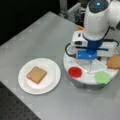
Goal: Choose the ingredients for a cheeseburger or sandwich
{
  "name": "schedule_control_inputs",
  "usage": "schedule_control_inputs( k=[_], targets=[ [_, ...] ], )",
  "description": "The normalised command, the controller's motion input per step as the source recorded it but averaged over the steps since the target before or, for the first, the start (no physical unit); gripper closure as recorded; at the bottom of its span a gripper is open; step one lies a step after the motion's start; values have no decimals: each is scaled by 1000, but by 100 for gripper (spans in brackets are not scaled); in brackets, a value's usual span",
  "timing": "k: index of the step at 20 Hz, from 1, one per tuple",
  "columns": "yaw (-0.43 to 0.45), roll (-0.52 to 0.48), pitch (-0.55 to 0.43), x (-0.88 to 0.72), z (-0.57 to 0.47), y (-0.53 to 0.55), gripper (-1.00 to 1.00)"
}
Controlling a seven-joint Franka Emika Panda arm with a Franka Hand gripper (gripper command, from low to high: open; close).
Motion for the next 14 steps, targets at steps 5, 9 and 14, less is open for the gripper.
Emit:
schedule_control_inputs(
  k=[5, 9, 14],
  targets=[
    [428, 108, 105, 48, -169, -79, -100],
    [441, 81, 100, 197, -172, -152, -100],
    [351, 79, 130, 273, -173, -197, -100]
  ],
)
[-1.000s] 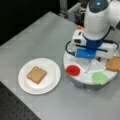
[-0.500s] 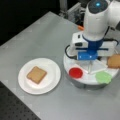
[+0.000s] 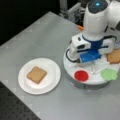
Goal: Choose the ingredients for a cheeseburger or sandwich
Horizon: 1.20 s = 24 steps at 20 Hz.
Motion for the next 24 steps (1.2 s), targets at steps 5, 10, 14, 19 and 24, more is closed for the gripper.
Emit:
schedule_control_inputs(
  k=[5, 10, 14, 19, 24],
  targets=[
    [293, 53, 123, 326, -167, -219, -100],
    [274, -2, 119, 391, -158, -228, -100],
    [347, -10, 156, 503, -168, -246, -100],
    [407, -83, 205, 610, -128, -265, -100],
    [448, -122, 202, 718, -130, -302, -100]
  ],
)
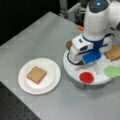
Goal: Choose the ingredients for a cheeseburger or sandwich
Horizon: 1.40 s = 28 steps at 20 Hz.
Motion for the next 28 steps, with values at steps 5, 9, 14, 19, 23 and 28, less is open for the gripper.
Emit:
schedule_control_inputs(
  k=[5, 9, 14, 19, 23, 28],
  targets=[
    [539, -182, 257, 809, -86, -335, -100],
    [593, -218, 328, 899, -63, -353, -100],
    [606, -244, 339, 967, -59, -364, -100],
    [635, -240, 302, 1000, -71, -394, -100],
    [592, -226, 302, 1000, -83, -405, -100],
    [627, -214, 293, 1000, -94, -405, -100]
  ],
)
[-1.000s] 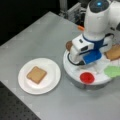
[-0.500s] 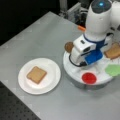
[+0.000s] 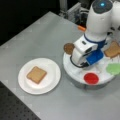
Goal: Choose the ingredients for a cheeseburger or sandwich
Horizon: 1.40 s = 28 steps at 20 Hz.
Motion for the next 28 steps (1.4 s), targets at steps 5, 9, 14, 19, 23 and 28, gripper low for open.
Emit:
schedule_control_inputs(
  k=[5, 9, 14, 19, 23, 28],
  targets=[
    [394, -176, 223, 994, -66, -417, -100],
    [211, -198, 220, 931, 92, -450, -100],
    [5, -176, 174, 872, 228, -456, -100],
    [-269, -106, 59, 777, 366, -360, -100],
    [-264, -126, 54, 762, 486, -188, -100],
    [-119, -128, 166, 750, 601, -41, -100]
  ],
)
